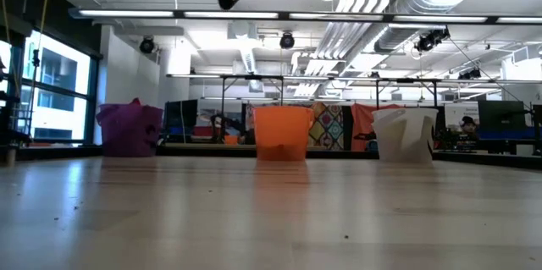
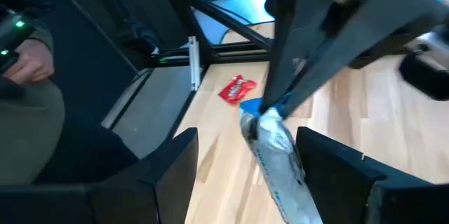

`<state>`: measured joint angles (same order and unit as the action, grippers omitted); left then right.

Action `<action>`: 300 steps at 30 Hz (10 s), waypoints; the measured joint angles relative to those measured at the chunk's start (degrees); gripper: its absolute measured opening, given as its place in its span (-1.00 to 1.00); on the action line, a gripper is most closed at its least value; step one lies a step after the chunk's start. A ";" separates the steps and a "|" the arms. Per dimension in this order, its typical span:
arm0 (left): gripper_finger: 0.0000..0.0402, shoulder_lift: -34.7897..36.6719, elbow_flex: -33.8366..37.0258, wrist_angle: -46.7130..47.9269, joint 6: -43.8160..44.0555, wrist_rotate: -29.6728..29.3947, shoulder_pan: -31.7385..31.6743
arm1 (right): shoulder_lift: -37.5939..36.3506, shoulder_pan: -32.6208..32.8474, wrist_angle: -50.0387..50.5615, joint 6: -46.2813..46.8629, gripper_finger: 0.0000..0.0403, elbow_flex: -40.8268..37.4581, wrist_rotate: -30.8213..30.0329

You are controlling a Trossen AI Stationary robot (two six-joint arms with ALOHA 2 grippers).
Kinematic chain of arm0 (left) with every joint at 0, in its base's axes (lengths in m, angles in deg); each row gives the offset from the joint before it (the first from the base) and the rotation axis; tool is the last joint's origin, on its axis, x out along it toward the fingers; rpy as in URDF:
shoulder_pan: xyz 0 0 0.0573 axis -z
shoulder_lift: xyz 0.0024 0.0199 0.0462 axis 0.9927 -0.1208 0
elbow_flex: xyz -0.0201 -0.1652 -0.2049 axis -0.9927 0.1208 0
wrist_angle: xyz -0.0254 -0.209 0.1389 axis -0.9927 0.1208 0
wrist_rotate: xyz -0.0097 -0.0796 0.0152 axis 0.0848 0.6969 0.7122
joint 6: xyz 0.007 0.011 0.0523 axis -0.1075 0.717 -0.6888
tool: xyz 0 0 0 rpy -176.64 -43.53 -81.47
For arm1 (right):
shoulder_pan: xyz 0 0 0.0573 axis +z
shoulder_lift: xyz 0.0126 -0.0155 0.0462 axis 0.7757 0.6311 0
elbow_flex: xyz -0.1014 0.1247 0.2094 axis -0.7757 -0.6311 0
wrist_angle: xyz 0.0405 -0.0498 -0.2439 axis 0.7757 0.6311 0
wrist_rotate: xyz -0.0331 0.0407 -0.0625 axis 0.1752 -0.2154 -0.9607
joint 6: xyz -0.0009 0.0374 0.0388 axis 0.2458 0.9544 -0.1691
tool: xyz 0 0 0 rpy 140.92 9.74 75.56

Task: Organize candy in baskets
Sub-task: Put the white chocolate into the orange bucket, then put the red candy into the violet bucket, then return to Home Position

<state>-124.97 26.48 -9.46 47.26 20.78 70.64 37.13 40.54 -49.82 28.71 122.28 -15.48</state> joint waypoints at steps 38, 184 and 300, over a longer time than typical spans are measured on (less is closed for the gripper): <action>-0.43 17.67 -4.60 36.96 -16.31 -19.97 -0.85 | 4.45 -18.40 0.52 3.76 -0.92 0.12 -11.63; -1.00 22.13 6.18 64.52 -3.39 -51.96 -43.67 | -16.33 -18.76 -9.66 9.44 -1.00 -27.76 -23.36; -1.00 73.89 51.32 16.54 -25.65 -50.19 11.67 | -89.21 -16.94 -27.24 5.79 -1.00 -85.19 -29.63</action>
<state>-51.08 77.79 7.08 21.61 -29.40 82.31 -52.08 23.60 -77.07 34.50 37.08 -45.10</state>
